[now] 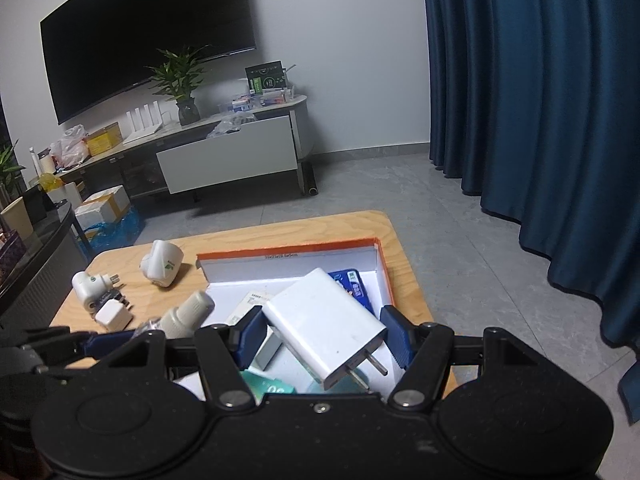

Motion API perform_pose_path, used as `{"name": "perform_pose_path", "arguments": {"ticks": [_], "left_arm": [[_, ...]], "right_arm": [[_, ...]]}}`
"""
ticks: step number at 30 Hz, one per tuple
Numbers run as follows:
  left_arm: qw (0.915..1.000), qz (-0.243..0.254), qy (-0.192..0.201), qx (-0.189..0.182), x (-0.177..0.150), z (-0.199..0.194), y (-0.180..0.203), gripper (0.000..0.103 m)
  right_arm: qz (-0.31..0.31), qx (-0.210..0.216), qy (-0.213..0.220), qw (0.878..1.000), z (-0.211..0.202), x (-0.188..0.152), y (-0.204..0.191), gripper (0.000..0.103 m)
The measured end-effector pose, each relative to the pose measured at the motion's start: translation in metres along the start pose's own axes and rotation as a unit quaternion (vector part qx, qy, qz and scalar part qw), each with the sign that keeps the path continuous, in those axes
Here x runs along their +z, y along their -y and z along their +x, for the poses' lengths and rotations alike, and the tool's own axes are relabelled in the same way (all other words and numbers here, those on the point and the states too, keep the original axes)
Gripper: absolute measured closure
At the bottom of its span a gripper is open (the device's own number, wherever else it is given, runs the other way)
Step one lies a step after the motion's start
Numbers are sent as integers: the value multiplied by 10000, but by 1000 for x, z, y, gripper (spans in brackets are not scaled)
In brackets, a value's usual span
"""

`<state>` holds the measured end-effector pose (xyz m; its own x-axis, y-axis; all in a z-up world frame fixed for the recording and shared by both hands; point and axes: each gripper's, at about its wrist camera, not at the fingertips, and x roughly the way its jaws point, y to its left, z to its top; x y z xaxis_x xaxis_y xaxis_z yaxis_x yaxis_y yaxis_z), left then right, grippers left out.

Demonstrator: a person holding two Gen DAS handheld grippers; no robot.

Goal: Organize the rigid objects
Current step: 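Lower white charger into the lid and open the right gripper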

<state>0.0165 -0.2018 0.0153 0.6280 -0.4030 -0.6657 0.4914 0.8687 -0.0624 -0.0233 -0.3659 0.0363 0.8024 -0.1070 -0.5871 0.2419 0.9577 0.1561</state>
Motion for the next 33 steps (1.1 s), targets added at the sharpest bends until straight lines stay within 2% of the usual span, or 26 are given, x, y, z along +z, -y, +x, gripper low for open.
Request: {"name": "perform_pose_path", "arguments": {"ticks": [19,27,29,30,32,33], "left_arm": [[9993,135,-239,-238,8,36,11,49],[9967,230,-481,-604,10,55,21,49],[9966,176,-513,-621,13,61,20,49],[9956,55,-567,-742,15,65,16,49],[9932,-154,-624,-973,17,68,10,47],[9935,-167,-578,-965,18,66,9,37]], "right_arm": [[-162,162,-363,9991,66,27,2,27],[-184,504,-660,9964,104,40,-8,27],[-265,485,-545,9970,106,44,-10,27],[-245,441,-464,9976,105,46,-9,27],[-161,462,-366,9981,100,51,-5,26],[-122,419,-297,9986,97,53,-2,26]]}}
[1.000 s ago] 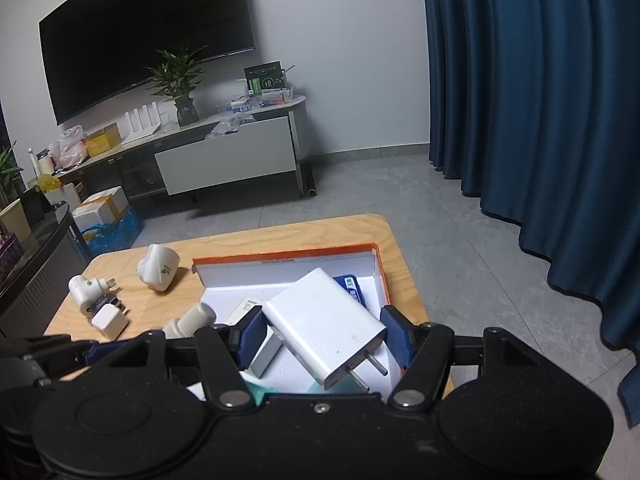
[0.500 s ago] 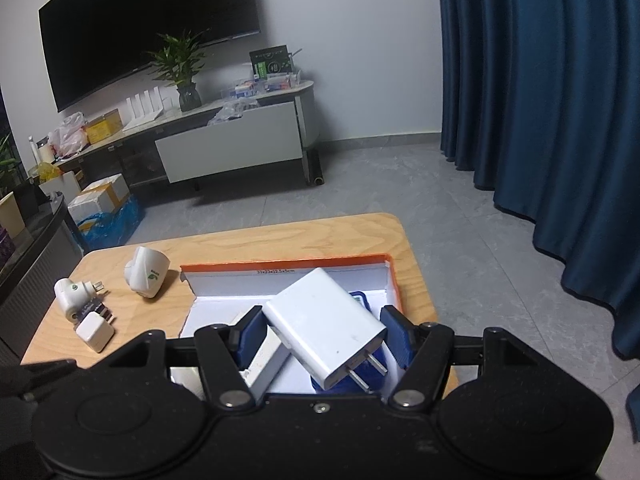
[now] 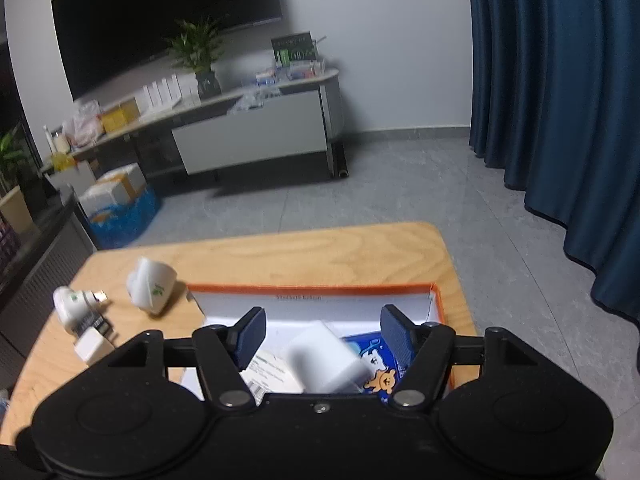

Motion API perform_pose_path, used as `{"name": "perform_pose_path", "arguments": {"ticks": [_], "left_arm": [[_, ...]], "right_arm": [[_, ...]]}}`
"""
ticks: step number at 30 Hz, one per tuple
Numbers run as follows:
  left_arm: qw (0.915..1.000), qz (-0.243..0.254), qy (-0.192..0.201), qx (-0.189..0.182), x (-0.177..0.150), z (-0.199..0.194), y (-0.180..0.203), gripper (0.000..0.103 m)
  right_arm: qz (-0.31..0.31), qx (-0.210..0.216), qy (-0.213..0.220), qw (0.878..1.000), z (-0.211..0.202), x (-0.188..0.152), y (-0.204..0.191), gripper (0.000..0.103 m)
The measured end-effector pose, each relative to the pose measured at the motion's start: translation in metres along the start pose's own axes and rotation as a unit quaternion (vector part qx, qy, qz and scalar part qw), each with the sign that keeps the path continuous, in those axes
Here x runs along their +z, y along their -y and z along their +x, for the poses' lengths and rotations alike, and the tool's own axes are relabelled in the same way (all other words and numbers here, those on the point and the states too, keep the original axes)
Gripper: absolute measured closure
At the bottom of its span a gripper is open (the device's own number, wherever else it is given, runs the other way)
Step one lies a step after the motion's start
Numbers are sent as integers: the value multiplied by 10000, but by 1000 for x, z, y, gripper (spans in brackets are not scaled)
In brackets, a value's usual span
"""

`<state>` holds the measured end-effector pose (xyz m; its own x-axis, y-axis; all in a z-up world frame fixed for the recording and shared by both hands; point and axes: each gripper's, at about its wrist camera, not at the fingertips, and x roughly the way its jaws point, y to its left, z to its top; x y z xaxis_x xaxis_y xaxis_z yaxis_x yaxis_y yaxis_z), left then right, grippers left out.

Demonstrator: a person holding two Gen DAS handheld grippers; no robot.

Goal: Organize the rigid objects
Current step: 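Lower white charger into the lid and open the right gripper, then withdraw right gripper from the lid while left releases refill bottle into it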

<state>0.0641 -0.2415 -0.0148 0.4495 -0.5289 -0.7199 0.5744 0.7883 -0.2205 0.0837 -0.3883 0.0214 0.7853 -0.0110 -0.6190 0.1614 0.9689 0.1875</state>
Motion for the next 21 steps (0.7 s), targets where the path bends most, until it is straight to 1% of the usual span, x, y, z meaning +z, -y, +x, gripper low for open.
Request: {"name": "perform_pose_path", "arguments": {"ticks": [1,4,6,7,9,11,14,16,17,21], "left_arm": [[10000,16,54,2,0,-2,0,31],[9999,-43,134,-42,-2,-10,-1,31],[9997,-114,194,-9,-4,-17,-3,31],[9997,-139,214,32,-4,-20,-4,29],[9993,-190,269,155,-6,-27,-7,24],[9989,-222,294,285,-4,-31,-11,23],[9979,-322,338,457,-5,-41,-17,21],[9966,-412,379,599,-8,-49,-21,17],[9960,-458,401,656,-4,-49,-25,17],[9927,-625,433,936,-8,-64,-40,14]], "right_arm": [[-1,-41,60,10000,-5,0,2,26],[38,-149,205,9997,-18,1,5,26],[63,-112,266,9996,-26,0,6,26],[36,-129,298,9995,-30,-1,5,26],[-10,-215,333,9992,-36,-3,2,26],[3,-252,360,9990,-40,-5,0,26],[11,-222,366,9991,-45,-8,-7,23],[-37,-230,352,9991,-47,-10,-13,23],[-42,-214,331,9992,-48,-11,-16,23],[-103,-131,288,9994,-49,-15,-28,23]]}}
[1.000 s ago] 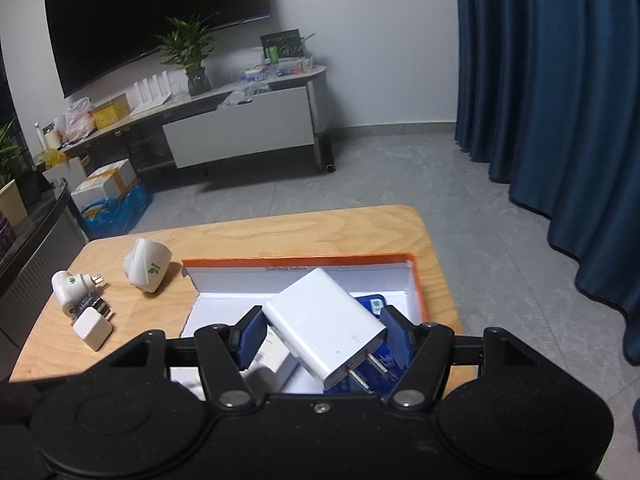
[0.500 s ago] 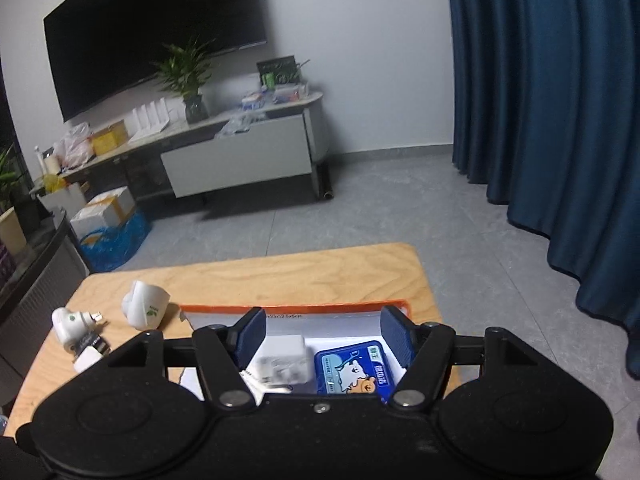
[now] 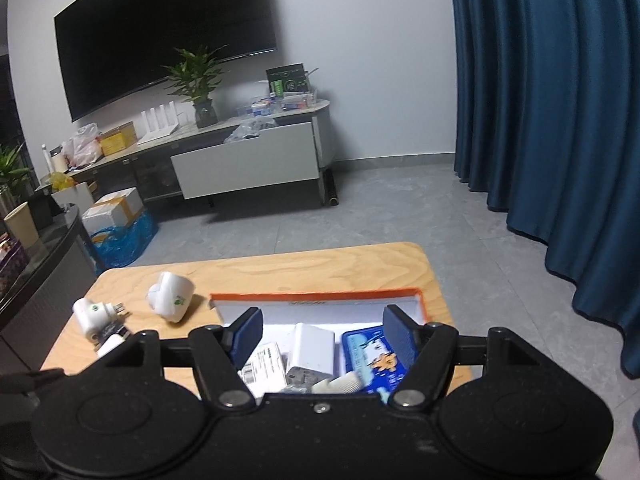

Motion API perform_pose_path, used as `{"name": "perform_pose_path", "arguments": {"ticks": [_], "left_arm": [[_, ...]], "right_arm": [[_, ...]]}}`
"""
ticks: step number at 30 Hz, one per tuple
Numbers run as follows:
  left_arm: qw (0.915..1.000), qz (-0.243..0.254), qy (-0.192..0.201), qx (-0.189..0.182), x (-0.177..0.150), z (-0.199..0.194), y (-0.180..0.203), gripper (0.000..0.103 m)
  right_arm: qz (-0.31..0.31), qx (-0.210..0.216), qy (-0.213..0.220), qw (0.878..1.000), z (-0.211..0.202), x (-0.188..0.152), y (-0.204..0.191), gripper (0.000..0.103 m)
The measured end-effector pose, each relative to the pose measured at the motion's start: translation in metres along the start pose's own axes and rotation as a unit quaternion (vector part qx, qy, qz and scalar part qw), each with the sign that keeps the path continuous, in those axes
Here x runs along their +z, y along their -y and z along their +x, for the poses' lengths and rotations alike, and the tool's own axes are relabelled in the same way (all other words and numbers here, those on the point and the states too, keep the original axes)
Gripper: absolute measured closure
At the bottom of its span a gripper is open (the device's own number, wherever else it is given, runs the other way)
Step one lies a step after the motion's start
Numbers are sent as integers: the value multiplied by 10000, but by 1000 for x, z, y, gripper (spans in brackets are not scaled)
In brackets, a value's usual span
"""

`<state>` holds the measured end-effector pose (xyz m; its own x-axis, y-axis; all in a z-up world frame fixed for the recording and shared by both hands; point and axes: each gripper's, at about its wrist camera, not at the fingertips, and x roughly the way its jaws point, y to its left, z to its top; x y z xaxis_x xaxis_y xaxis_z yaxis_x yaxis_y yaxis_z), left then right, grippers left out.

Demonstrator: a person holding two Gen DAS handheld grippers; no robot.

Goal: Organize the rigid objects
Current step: 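Withdraw right gripper from the lid while left releases refill bottle into it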

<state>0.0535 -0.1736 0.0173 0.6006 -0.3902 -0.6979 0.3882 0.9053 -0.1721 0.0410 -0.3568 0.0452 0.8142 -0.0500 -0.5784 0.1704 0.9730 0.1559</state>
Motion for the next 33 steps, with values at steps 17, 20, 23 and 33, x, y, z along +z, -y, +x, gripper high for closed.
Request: {"name": "perform_pose_path", "arguments": {"ticks": [17,20,23,33], "left_arm": [[9953,-609,156,740,-2,-31,-72,13],[9942,-680,193,814,-2,-34,-82,12],[9930,-766,213,875,-3,-35,-93,12],[9884,-1031,243,1092,-4,-38,-123,11]], "right_arm": [[-380,481,-270,9978,11,-14,-68,23],[-441,535,-302,9971,14,-15,-79,23],[-494,600,-328,9964,16,-16,-89,23],[-684,757,-448,9938,29,-18,-117,23]]}}
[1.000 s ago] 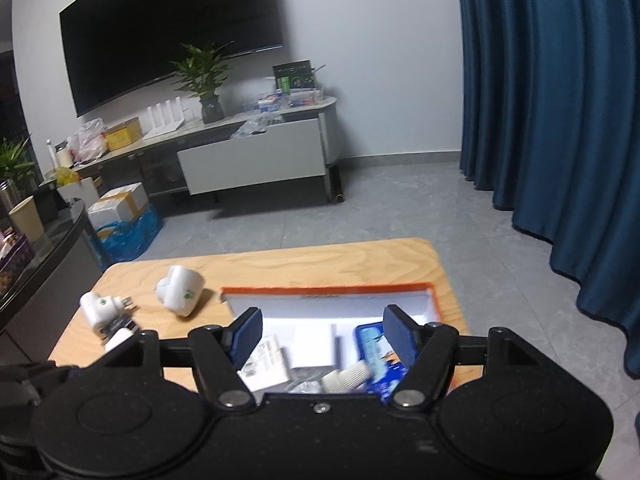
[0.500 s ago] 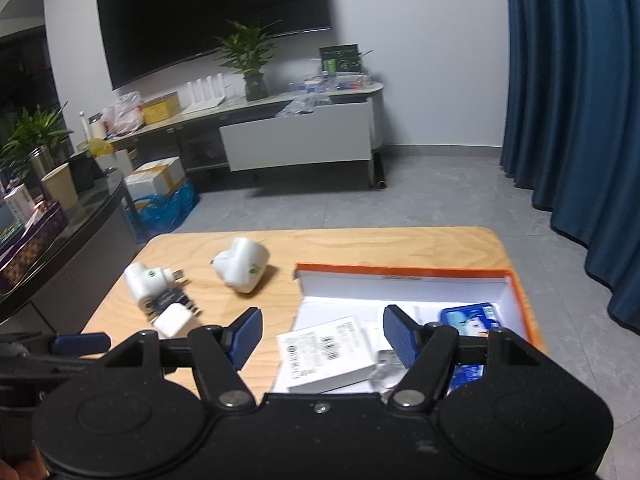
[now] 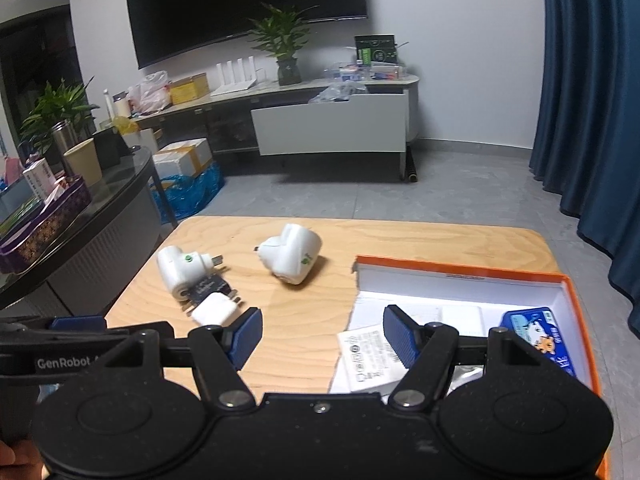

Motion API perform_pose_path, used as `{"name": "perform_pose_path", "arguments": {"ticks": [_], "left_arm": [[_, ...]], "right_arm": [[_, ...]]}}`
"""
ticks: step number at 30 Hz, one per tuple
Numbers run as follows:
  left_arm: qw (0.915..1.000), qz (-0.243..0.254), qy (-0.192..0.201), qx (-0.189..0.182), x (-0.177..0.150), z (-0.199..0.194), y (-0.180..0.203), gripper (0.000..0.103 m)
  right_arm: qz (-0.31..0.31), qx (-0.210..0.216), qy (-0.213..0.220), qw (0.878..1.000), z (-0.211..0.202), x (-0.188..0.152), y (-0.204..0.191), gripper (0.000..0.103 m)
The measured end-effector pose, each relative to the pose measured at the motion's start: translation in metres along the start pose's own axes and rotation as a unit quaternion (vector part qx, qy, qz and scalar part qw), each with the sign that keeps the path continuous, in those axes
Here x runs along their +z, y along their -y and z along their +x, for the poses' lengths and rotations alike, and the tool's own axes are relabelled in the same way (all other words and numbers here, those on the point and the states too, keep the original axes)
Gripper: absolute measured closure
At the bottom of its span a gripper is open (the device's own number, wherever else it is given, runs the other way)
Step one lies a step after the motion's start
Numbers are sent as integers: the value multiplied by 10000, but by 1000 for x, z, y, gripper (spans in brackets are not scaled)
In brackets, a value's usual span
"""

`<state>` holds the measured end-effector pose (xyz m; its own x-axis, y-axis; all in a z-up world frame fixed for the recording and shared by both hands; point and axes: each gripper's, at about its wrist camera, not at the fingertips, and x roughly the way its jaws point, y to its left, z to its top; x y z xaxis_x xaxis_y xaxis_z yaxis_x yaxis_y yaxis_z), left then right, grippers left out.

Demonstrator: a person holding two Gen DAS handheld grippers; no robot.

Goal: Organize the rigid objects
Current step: 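Withdraw right gripper from the lid while left releases refill bottle into it, then move left gripper to the large white plug-in adapter and close on it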

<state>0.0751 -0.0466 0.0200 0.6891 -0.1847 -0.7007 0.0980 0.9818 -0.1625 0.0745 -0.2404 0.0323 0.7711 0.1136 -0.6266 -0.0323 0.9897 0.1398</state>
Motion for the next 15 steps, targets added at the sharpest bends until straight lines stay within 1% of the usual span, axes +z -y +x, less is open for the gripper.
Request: {"name": "perform_pose_path", "arguments": {"ticks": [7,15], "left_arm": [[9997,-169,-26,162,3,7,-20,9],[9996,-193,-21,222,7,14,-26,9]], "right_arm": [[-60,72,-63,9999,11,0,-10,23],[-107,121,-150,9998,21,-1,-16,23]]}}
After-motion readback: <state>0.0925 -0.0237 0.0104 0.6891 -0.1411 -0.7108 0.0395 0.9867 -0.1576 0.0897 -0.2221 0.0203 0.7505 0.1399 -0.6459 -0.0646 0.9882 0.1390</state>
